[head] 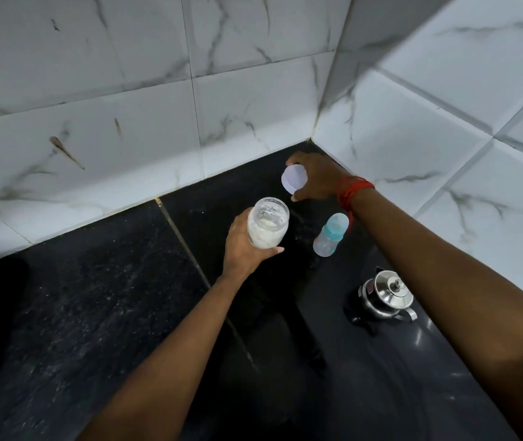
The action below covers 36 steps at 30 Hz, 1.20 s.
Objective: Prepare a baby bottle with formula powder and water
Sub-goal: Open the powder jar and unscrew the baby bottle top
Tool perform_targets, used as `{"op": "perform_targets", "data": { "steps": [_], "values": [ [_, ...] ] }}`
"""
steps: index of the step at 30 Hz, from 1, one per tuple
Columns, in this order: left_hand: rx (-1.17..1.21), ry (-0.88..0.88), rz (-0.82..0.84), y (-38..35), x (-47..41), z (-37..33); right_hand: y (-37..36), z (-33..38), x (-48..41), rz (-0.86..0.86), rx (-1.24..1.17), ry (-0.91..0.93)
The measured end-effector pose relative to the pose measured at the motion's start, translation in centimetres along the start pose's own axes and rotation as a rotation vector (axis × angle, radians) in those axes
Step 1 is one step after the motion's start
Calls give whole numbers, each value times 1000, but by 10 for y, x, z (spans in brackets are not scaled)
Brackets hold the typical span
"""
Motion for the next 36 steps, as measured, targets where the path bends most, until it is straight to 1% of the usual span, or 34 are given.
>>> {"op": "perform_targets", "data": {
  "steps": [3, 8, 12, 17, 21, 24, 26, 28, 30, 31, 33, 34, 36],
  "values": [
    [-57, 23, 11, -3, 1, 23, -32, -12, -30, 15, 134, -71],
    [-49, 61, 37, -12, 6, 44, -90, -23, -62, 115, 260, -115],
    [-28, 62, 55, -17, 7, 50, -122, -33, -73, 149, 302, -151],
    [5, 78, 49, -17, 10, 62, -144, -38, -74, 168, 280, -154],
    [10, 81, 44, -17, 12, 65, -134, -38, -68, 130, 279, -146],
    [-13, 138, 20, -11, 20, 73, -95, -40, -57, -7, 250, -129],
    [-40, 175, -32, -2, 32, 73, -64, -49, -40, -109, 240, -134],
    [-101, 162, -132, 10, 49, 65, -44, -68, -19, -150, 257, -180],
    [-157, 119, -227, 20, 69, 50, -38, -92, 1, -103, 283, -262],
    [-167, 106, -240, 20, 77, 44, -41, -102, 10, -50, 285, -306],
    [-151, 84, -194, 11, 88, 34, -52, -116, 28, 54, 250, -372],
    [-132, 76, -149, 4, 91, 29, -57, -118, 37, 79, 217, -388],
    [-79, 54, -49, -12, 91, 22, -61, -116, 52, 72, 141, -403]
  ]
}}
Point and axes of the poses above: each hand's wrist, its own x-axis away from the middle knuckle, its own y-axis out of the back of the hand, z = x × y, the point moved 10 cm from there along -x, towards the middle knuckle, and after that the axes turned 11 degrees about -y, right-handed, at the moved point
